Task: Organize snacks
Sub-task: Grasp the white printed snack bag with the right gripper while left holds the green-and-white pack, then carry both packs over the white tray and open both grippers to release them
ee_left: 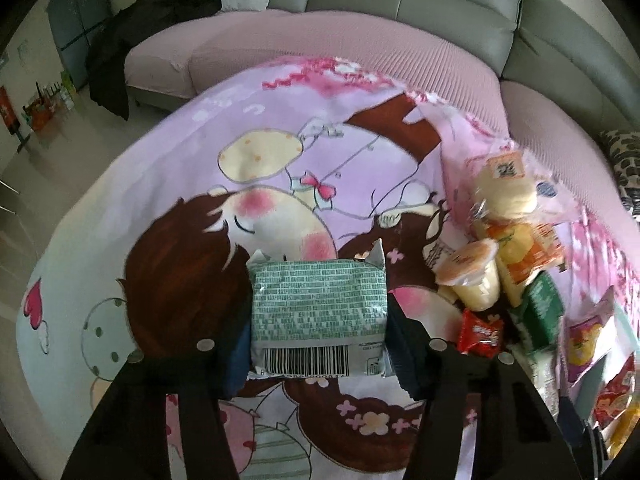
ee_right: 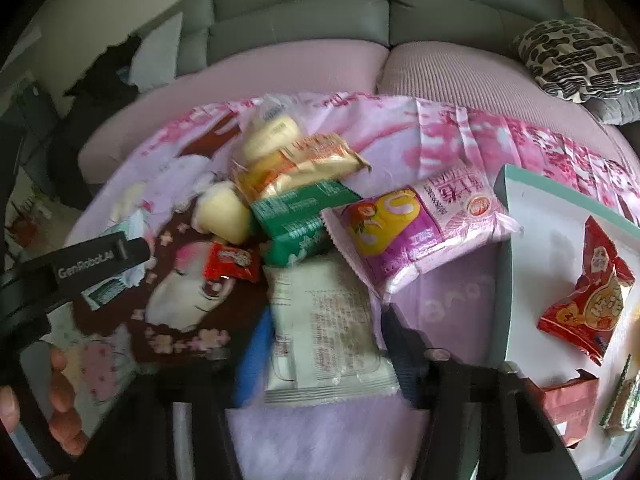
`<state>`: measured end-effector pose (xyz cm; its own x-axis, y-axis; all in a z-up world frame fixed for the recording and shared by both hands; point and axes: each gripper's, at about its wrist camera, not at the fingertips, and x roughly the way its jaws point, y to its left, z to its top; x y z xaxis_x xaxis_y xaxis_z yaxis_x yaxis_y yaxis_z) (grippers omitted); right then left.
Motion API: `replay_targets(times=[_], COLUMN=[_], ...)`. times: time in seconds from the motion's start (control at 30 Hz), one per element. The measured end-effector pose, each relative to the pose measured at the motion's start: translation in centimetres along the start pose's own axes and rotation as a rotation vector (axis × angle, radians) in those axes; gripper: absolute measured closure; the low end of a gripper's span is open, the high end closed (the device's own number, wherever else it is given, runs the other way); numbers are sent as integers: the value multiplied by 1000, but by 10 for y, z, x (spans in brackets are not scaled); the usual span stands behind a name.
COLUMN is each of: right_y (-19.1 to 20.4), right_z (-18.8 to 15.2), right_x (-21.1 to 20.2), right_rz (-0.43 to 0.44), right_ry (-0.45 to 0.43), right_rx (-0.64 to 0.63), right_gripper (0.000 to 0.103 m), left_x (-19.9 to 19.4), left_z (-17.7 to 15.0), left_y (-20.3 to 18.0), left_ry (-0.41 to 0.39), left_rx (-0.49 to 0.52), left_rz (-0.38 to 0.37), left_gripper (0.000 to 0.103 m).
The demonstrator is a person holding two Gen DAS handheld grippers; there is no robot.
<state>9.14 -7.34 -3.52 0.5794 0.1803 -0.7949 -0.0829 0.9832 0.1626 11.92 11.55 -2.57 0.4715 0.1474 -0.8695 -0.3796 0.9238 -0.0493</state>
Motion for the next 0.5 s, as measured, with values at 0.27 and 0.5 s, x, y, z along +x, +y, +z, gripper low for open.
replay_targets(times=[0.27,0.5], right_y=[-3,-5], right_z=[-1,4], right_x=[-11,-42], right_rz=[49,141], right_ry=[11,-58], right_rx=[14,31], right_gripper=[50,50], left_x=[-29,-50], left_z=[4,4], left_y=[-7,-12], left_ry=[-69,-110], left_rx=[26,40], left_rz=[-21,-28], left_gripper=[43,43])
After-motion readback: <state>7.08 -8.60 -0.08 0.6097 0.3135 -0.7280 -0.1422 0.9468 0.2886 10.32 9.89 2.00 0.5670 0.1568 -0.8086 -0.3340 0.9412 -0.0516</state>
